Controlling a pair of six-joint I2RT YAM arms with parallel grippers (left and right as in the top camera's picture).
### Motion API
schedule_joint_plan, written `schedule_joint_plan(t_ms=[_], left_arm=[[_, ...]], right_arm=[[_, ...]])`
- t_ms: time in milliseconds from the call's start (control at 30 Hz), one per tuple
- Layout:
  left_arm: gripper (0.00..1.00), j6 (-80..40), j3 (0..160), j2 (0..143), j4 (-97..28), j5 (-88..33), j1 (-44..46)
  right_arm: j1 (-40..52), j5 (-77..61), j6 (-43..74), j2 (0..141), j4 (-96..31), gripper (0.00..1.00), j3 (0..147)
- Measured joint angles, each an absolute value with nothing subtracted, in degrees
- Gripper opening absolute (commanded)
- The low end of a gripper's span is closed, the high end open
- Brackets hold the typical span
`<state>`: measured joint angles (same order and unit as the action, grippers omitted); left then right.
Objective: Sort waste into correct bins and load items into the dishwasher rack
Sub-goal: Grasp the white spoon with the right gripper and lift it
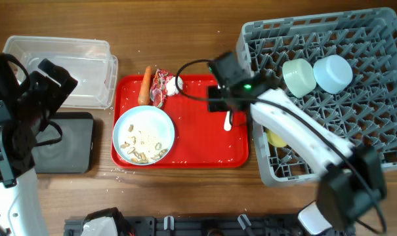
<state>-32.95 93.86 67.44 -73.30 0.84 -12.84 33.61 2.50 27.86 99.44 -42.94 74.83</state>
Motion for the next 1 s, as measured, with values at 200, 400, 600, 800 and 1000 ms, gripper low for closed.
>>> schedule_joint_plan(t_ms=[200, 400, 600, 800, 1000], left_arm=[[1.0, -32.9, 93.9, 67.4, -73.3, 0.8, -12.8], [1.0, -32.9, 93.9, 67.4, -73.3, 0.8, -12.8], [1.0, -32.9, 93.9, 67.4, -73.3, 0.8, -12.8], [1.0, -32.9, 93.9, 67.4, -73.3, 0.8, -12.8], [1.0, -32.9, 93.9, 67.4, -73.3, 0.8, -12.8]], right_arm=[[29.9, 6.5, 31.4, 114.1, -42.7, 0.37, 74.6], [29.8, 4.9, 28.1, 114.5, -42.3, 0.11, 74.8], [29.9, 2.3, 23.1, 98.8, -41.5, 0.04, 76.0], [21.6, 13.4, 14.8, 87.9, -40.8, 0.04, 77.2], [16.8, 9.3, 4.8, 99.5, -41.8, 0.55, 75.7]])
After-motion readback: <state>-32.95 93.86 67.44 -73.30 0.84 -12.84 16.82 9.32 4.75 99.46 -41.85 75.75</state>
